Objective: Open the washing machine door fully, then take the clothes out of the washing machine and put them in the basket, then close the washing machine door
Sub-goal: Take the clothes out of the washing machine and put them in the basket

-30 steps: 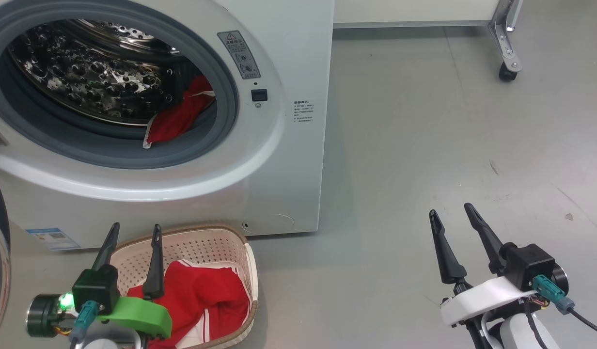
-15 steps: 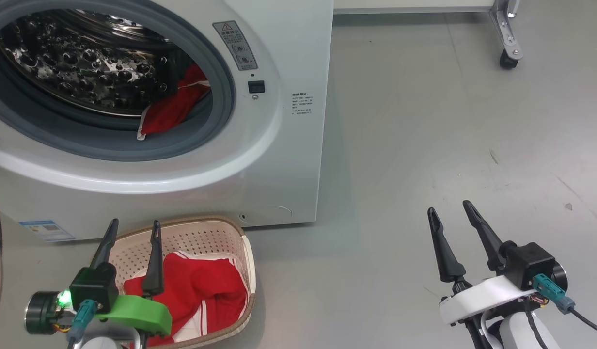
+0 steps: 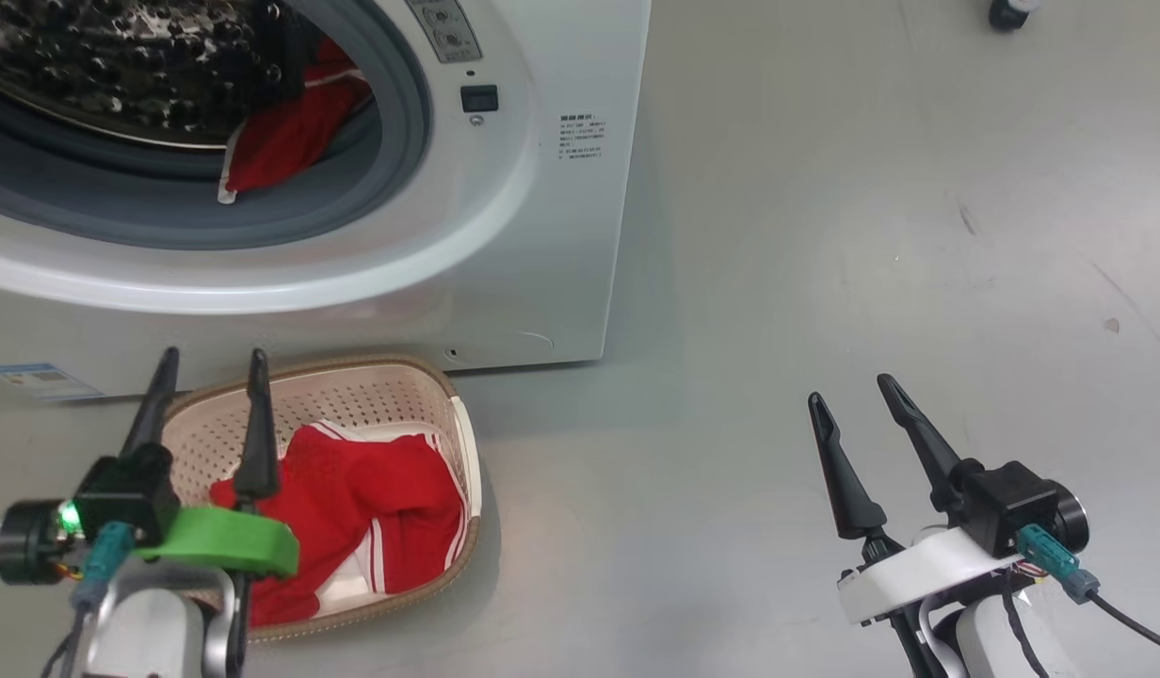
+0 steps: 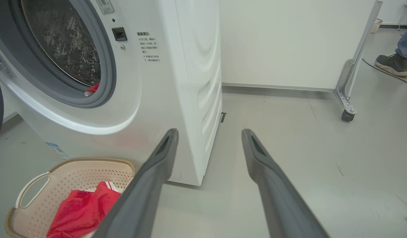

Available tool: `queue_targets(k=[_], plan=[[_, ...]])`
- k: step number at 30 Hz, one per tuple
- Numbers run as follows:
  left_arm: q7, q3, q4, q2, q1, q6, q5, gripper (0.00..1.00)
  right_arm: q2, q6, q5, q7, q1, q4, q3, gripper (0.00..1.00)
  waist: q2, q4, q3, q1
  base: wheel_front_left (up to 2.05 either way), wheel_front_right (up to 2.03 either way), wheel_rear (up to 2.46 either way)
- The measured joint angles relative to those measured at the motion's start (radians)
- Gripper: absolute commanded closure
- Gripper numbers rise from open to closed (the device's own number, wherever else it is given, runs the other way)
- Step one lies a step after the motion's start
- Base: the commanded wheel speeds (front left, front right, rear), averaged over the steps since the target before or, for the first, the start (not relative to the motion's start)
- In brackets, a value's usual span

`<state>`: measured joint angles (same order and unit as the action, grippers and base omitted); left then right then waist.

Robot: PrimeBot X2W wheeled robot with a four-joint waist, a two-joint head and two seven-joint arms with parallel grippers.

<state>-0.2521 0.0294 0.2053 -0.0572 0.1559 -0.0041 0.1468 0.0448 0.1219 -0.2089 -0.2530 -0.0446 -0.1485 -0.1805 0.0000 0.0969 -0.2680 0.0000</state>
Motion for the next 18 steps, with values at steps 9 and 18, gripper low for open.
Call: queue_targets(k=[9,18], plan=[[0.07,-0.069,-0.006,-0.066,0.165,-0.011,0.058,0.0,0.0,0.0,0.016,0.0,-0.044,0.024,-0.027,0.0,0.0,0.021,-0.12,0.0,0.0,0.0,0.0],[0.216,-0.092,-0.006,-0.188,0.388,-0.057,0.065,0.0,0.001,0.0,-0.002,0.0,-0.123,0.055,-0.084,0.0,0.0,0.066,-0.243,0.0,0.0,0.0,0.0]])
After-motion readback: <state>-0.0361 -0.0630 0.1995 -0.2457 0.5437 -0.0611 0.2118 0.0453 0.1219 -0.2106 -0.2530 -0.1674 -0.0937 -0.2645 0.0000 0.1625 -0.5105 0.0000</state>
